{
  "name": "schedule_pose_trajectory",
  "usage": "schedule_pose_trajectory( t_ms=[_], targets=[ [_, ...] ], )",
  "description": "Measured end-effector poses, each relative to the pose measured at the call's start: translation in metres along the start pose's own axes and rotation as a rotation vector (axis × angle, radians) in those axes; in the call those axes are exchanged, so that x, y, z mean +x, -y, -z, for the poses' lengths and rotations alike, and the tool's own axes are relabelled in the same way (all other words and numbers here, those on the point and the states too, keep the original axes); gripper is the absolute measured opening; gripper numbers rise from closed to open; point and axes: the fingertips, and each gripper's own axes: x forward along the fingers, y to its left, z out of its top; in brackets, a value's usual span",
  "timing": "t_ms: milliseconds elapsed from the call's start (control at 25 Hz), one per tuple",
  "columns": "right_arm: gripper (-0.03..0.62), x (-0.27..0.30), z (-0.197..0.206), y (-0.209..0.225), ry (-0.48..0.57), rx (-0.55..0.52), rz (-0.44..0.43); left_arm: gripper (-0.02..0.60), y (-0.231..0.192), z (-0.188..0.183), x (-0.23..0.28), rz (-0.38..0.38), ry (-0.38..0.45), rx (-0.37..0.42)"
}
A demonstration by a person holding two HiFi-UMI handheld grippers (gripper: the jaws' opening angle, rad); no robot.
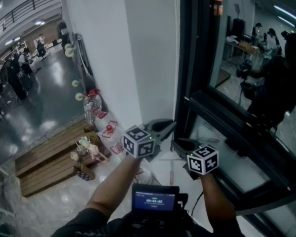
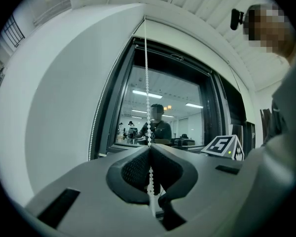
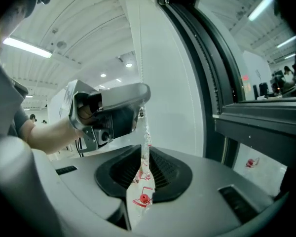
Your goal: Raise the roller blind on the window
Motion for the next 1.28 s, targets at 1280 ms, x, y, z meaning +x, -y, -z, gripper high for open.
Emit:
schedule_pose_trajectory(
  t_ms=[1280],
  targets=[
    [0.0,-0.025,-0.193,-0.016,0.316,-0.126,-0.071,0.006,0.014,0.0,0.0,0.015,-0.004,0.018]
  ],
)
